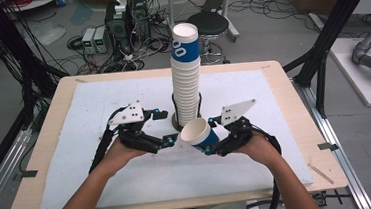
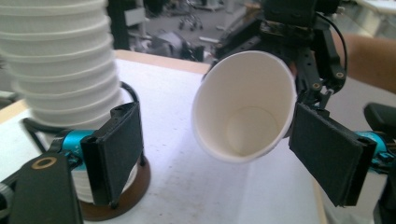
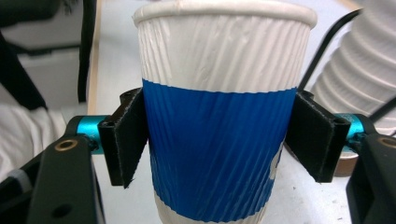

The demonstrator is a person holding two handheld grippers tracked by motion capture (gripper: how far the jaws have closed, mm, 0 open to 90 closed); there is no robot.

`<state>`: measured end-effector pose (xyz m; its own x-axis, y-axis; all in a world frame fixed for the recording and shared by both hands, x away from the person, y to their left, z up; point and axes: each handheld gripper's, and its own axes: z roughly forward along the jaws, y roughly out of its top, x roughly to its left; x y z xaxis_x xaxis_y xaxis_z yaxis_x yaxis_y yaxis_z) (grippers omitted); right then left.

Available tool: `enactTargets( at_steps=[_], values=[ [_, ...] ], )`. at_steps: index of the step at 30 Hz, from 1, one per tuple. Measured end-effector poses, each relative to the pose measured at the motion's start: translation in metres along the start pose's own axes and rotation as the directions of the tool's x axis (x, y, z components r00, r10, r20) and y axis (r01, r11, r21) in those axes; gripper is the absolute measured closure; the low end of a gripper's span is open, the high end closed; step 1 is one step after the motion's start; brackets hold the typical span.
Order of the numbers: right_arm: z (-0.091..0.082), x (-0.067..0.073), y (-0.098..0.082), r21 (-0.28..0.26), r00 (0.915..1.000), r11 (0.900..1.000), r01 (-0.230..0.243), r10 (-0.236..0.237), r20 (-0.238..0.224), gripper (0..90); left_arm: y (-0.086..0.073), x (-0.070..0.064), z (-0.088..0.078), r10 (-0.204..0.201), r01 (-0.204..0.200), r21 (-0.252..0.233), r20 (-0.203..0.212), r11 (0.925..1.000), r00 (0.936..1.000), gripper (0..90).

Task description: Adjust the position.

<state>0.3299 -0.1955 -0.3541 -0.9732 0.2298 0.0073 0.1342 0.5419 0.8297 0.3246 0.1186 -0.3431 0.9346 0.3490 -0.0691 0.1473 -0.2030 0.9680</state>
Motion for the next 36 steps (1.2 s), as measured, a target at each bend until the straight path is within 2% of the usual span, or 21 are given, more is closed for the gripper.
enactTargets(
  at_steps=[2,4,7,11,14,16,18,20,23,27,29,31,33,36],
  values=[
    [-0.005,-0.001,-0.005,-0.044,0.9994,0.998,-0.033,0.034,0.007,27.0,-0.004,0.003,-0.004,-0.012,0.012,-0.015,-0.020,0.9998,0.9997,17.8],
    [-0.009,-0.001,-0.010,-0.080,0.9987,0.996,-0.045,0.047,0.021,27.0,-0.008,0.005,-0.008,-0.022,0.021,-0.035,-0.039,0.9992,0.9990,17.8],
    [-0.015,-0.002,-0.017,-0.135,0.9967,0.989,-0.064,0.070,0.040,27.0,-0.014,0.007,-0.014,-0.036,0.031,-0.074,-0.067,0.9968,0.9971,17.8],
    [-0.023,-0.003,-0.029,-0.204,0.9915,0.975,-0.090,0.107,0.074,26.7,-0.022,0.009,-0.023,-0.054,0.038,-0.132,-0.123,0.9905,0.9909,17.3],
    [-0.029,-0.003,-0.037,-0.242,0.9845,0.965,-0.101,0.132,0.115,26.7,-0.028,0.012,-0.029,-0.081,0.053,-0.169,-0.162,0.9842,0.9835,16.7],
    [-0.033,-0.003,-0.041,-0.263,0.9787,0.959,-0.105,0.147,0.144,26.7,-0.033,0.014,-0.034,-0.088,0.055,-0.175,-0.191,0.9830,0.9776,16.7],
    [-0.037,-0.003,-0.045,-0.290,0.9727,0.951,-0.106,0.160,0.168,26.7,-0.037,0.015,-0.038,-0.077,0.038,-0.180,-0.217,0.9829,0.9731,16.8],
    [-0.041,-0.003,-0.049,-0.312,0.9659,0.944,-0.109,0.175,0.191,26.7,-0.041,0.017,-0.042,-0.088,0.038,-0.196,-0.255,0.9799,0.9631,18.4],
    [-0.045,-0.004,-0.054,-0.336,0.9574,0.937,-0.099,0.182,0.224,26.7,-0.048,0.021,-0.048,-0.124,0.059,-0.218,-0.298,0.9741,0.9466,17.9],
    [-0.049,-0.003,-0.058,-0.354,0.9496,0.931,-0.091,0.189,0.250,26.6,-0.056,0.024,-0.053,-0.119,0.049,-0.200,-0.356,0.9786,0.9269,18.5],
    [-0.050,-0.003,-0.060,-0.361,0.9442,0.929,-0.085,0.191,0.269,26.6,-0.059,0.025,-0.055,-0.115,0.046,-0.190,-0.367,0.9807,0.9229,18.5],
    [-0.051,-0.004,-0.062,-0.366,0.9401,0.927,-0.083,0.195,0.280,26.5,-0.063,0.025,-0.056,-0.104,0.036,-0.178,-0.387,0.9834,0.9161,18.5],
    [-0.052,-0.005,-0.064,-0.369,0.9365,0.925,-0.087,0.202,0.286,26.5,-0.068,0.026,-0.058,-0.100,0.032,-0.174,-0.394,0.9842,0.9138,18.5],
    [-0.053,-0.005,-0.065,-0.381,0.9313,0.921,-0.079,0.204,0.301,26.6,-0.074,0.027,-0.062,-0.122,0.055,-0.178,-0.389,0.9825,0.9130,18.3]
  ],
)
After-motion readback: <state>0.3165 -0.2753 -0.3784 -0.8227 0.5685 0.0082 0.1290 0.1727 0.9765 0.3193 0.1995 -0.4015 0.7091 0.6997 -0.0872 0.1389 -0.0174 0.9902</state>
